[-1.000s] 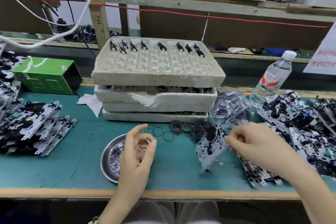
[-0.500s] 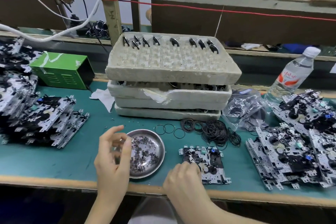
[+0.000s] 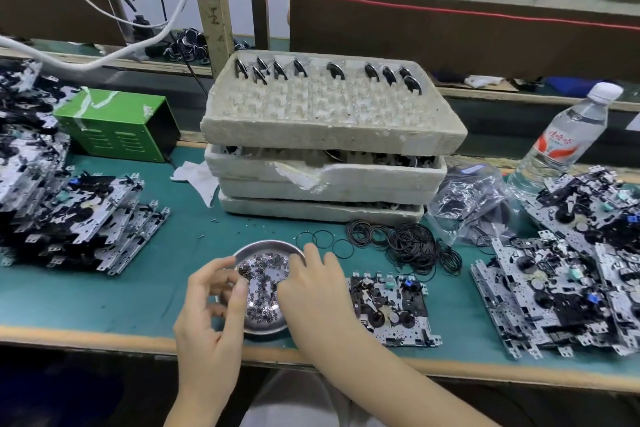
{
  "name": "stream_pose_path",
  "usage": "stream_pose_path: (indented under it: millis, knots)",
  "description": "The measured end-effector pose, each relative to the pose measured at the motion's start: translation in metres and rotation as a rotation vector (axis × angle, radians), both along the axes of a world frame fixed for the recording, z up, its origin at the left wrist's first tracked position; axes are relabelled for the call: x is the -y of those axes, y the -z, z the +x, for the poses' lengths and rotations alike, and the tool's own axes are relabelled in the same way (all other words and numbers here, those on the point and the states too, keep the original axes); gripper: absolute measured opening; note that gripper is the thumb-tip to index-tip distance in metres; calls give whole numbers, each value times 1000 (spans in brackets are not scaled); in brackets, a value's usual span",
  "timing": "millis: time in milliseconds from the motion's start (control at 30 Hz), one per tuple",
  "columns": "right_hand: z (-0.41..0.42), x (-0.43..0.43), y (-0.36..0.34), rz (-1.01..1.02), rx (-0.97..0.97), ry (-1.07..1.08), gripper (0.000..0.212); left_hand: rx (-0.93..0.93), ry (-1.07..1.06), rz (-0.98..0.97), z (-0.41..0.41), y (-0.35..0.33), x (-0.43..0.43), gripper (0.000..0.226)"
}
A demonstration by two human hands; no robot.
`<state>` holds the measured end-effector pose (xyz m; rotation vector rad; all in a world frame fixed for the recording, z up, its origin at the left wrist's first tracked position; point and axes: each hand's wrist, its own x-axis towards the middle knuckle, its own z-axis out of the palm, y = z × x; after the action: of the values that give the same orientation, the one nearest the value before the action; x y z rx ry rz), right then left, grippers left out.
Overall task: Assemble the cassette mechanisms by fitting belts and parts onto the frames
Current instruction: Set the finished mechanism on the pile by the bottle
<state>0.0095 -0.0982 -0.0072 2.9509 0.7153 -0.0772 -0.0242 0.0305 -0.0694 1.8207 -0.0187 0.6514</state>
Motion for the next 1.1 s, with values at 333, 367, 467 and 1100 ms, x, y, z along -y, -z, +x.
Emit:
stream_pose_path:
  millis: [333, 367, 467, 1100]
  knots:
    - [3, -7, 9, 4, 16, -7, 10, -18, 34, -21, -4, 2, 4, 24]
    - [4, -7, 10, 10, 24, 1, 10, -20, 35, -23, -5, 3, 4, 24]
    - [5, -4, 15, 57, 63, 35, 10, -22, 30, -22, -6, 2, 5, 24]
    - [16, 31, 25, 474, 69, 133, 21, -4, 26, 37, -6, -4, 7, 21]
